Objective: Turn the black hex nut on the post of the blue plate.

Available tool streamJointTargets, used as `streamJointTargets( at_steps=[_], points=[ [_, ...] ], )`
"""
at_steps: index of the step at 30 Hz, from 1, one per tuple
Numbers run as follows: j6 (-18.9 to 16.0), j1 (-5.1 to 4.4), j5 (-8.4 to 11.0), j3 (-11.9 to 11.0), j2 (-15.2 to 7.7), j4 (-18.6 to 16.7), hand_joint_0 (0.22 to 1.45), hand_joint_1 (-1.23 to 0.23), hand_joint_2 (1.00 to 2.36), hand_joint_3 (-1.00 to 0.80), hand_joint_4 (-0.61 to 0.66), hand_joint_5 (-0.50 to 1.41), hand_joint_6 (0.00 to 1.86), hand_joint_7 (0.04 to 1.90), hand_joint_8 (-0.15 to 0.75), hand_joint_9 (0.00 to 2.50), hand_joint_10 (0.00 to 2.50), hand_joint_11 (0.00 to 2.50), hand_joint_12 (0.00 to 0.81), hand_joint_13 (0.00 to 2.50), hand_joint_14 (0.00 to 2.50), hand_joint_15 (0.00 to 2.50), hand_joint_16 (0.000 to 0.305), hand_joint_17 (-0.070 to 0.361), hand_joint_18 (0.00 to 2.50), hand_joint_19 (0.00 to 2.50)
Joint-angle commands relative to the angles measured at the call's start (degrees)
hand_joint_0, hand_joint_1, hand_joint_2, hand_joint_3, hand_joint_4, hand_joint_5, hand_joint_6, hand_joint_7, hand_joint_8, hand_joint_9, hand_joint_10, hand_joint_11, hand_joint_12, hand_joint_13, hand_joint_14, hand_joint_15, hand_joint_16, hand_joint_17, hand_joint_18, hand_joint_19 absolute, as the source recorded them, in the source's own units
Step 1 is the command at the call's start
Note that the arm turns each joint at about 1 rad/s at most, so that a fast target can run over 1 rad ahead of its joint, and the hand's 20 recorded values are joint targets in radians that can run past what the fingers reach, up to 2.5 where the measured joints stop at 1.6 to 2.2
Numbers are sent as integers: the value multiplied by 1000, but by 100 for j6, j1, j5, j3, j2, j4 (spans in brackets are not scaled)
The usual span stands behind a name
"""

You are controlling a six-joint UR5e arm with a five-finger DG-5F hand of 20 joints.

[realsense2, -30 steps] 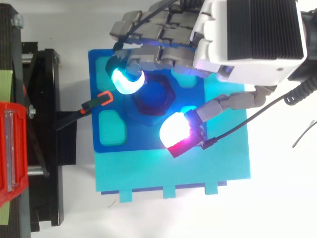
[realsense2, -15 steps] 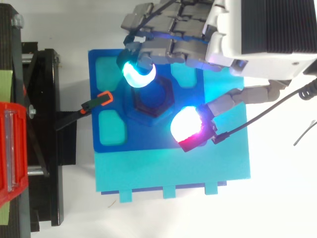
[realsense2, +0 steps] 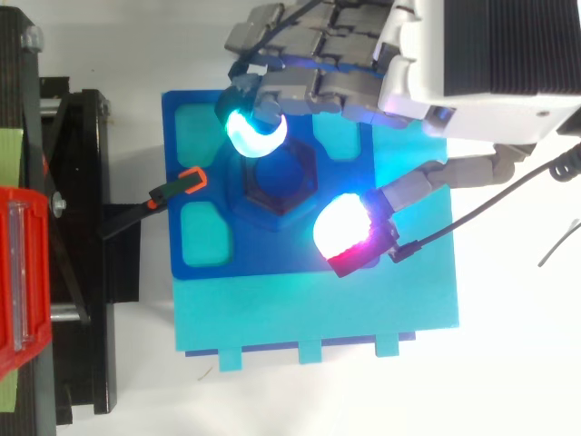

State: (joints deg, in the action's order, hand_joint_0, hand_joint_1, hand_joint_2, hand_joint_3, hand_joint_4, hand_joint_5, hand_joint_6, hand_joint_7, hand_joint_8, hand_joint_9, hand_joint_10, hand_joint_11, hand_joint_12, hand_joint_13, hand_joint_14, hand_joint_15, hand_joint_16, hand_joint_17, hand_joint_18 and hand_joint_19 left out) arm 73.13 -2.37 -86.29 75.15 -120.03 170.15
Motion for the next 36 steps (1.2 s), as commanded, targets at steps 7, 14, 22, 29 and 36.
streamJointTargets(
  at_steps=[7, 14, 22, 29, 36],
  points=[
    [26, 0, 16, 0, 94, 229, 422, -519, 1000, -500, 258, -185, 505, 1035, 282, 281, 3, 94, 377, 333, 6, 151, 64, 143, 306, 536],
    [26, -9, 25, 0, 94, 282, 422, -517, 1000, -500, 264, -185, 505, 1035, 281, 281, 4, 94, 376, 330, 6, 143, 64, 143, 306, 528],
    [26, -53, 130, 0, 147, 440, 422, -517, 1000, -500, 256, -185, 504, 1036, 281, 280, 4, 94, 376, 330, 6, 146, 63, 143, 296, 534],
    [26, -80, 253, 0, 226, 607, 420, -552, 1000, -500, 254, -186, 504, 1039, 281, 278, 3, 92, 377, 330, 6, 146, 64, 143, 299, 525],
    [26, -106, 262, 0, 226, 668, 421, -587, 1000, -500, 252, -189, 504, 1040, 278, 273, 4, 93, 375, 330, 7, 151, 63, 143, 305, 519]
  ],
)
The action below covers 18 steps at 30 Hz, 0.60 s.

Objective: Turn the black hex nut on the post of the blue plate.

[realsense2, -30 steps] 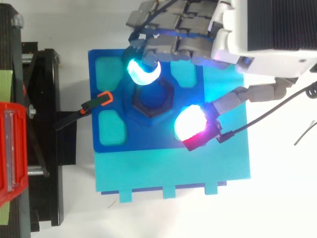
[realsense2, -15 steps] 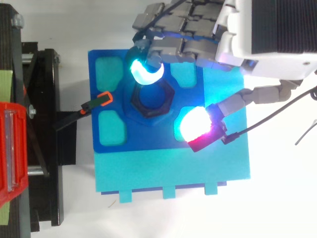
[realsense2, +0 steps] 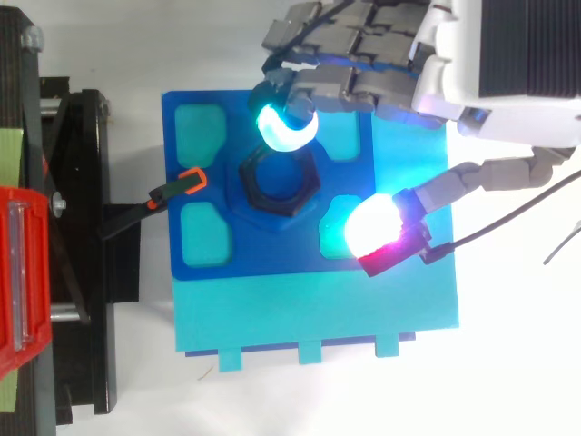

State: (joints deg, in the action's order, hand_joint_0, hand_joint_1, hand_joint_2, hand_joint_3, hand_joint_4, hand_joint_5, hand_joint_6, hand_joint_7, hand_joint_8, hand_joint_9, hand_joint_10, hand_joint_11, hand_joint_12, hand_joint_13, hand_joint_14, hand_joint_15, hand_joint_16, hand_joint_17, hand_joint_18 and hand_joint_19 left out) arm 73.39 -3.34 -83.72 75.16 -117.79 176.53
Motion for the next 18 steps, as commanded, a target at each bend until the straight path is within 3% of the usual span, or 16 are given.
streamJointTargets(
  at_steps=[1, 18],
  points=[
    [0, -27, 4, -1, 2, 39, 421, -587, 1000, -500, 252, -189, 504, 1040, 277, 273, 4, 98, 375, 330, 6, 147, 63, 143, 306, 519],
    [-26, -176, 189, -1, 54, 127, 421, -584, 1000, -500, 251, -191, 504, 1054, 275, 269, 4, 92, 374, 330, 6, 147, 63, 141, 302, 527]
  ],
)
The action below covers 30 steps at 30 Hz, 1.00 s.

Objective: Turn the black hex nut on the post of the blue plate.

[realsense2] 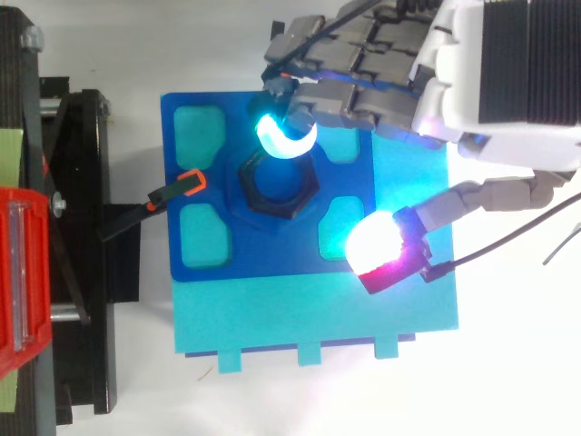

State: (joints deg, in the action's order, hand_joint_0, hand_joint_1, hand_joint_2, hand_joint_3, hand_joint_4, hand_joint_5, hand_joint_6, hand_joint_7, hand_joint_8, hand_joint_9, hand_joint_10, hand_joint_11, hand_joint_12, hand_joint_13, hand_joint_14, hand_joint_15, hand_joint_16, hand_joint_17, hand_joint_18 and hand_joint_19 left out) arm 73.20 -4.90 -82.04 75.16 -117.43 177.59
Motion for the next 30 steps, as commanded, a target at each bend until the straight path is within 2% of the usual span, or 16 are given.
streamJointTargets(
  at_steps=[1, 8, 23, 26, 27, 30],
  points=[
    [-7, -38, 65, 7, 45, 65, 422, -583, 1000, -500, 249, -191, 504, 1053, 275, 269, 3, 92, 373, 331, 6, 147, 63, 141, 302, 527],
    [-60, -90, 188, 7, 62, 232, 421, -577, 1000, -500, 250, -191, 504, 1049, 276, 273, 4, 102, 373, 330, 7, 150, 63, 141, 305, 527],
    [-139, -108, 215, 16, 115, 364, 422, -566, 1000, -500, 251, -191, 504, 1055, 275, 275, 4, 96, 374, 331, 6, 147, 63, 142, 306, 526],
    [-139, -126, 232, 183, 221, 364, 421, -566, 1000, -500, 248, -192, 504, 1055, 276, 275, 4, 95, 374, 332, 6, 147, 63, 142, 303, 525],
    [-130, -161, 294, 412, 370, 320, 421, -566, 1000, -500, 244, -192, 504, 1054, 276, 274, 4, 95, 373, 331, 6, 147, 63, 142, 303, 525],
    [-139, -196, 408, 640, 537, 91, 421, -566, 1000, -500, 244, -192, 504, 1054, 276, 276, 4, 95, 373, 330, 6, 151, 63, 142, 299, 526]
  ],
)
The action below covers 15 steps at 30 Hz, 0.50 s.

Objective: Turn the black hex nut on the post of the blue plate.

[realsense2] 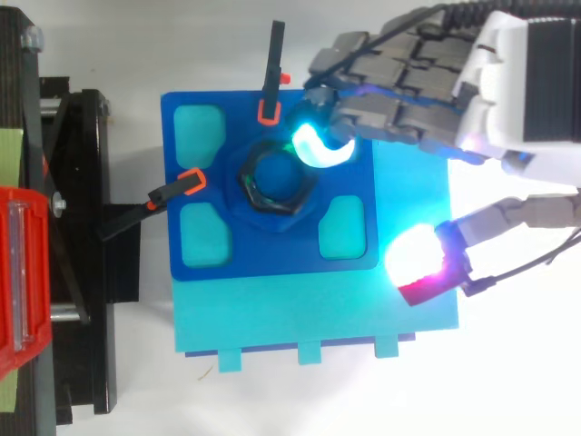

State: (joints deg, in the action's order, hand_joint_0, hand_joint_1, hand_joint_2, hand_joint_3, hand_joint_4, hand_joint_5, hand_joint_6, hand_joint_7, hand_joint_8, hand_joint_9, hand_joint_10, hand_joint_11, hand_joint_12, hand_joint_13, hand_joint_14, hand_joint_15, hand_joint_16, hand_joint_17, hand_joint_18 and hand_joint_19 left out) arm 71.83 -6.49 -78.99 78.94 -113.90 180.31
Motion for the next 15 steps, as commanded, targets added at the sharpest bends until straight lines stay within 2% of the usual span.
streamJointTargets(
  at_steps=[1, 2, 3, 11, 15],
  points=[
    [-2, -45, 156, 359, 237, -286, 421, -566, 1000, -500, 248, -192, 504, 1053, 276, 276, 4, 96, 373, 330, 7, 151, 63, 142, 299, 528],
    [7, -80, 227, 544, 413, -584, 422, -566, 1000, -500, 248, -192, 504, 1049, 276, 275, 4, 100, 373, 330, 7, 146, 63, 142, 304, 528],
    [7, -89, 235, 579, 430, -760, 422, -566, 1000, -500, 248, -192, 504, 1049, 276, 276, 3, 95, 373, 330, 7, 151, 63, 142, 304, 528],
    [7, -124, 218, 570, 430, -883, 421, -568, 1000, -500, 244, -194, 505, 1040, 276, 276, 4, 87, 373, 332, 7, 150, 63, 142, 304, 525],
    [7, -124, 209, 526, 430, -1077, 422, -568, 1000, -500, 242, -196, 504, 1023, 276, 274, 4, 99, 373, 332, 6, 151, 63, 142, 304, 528]
  ],
)
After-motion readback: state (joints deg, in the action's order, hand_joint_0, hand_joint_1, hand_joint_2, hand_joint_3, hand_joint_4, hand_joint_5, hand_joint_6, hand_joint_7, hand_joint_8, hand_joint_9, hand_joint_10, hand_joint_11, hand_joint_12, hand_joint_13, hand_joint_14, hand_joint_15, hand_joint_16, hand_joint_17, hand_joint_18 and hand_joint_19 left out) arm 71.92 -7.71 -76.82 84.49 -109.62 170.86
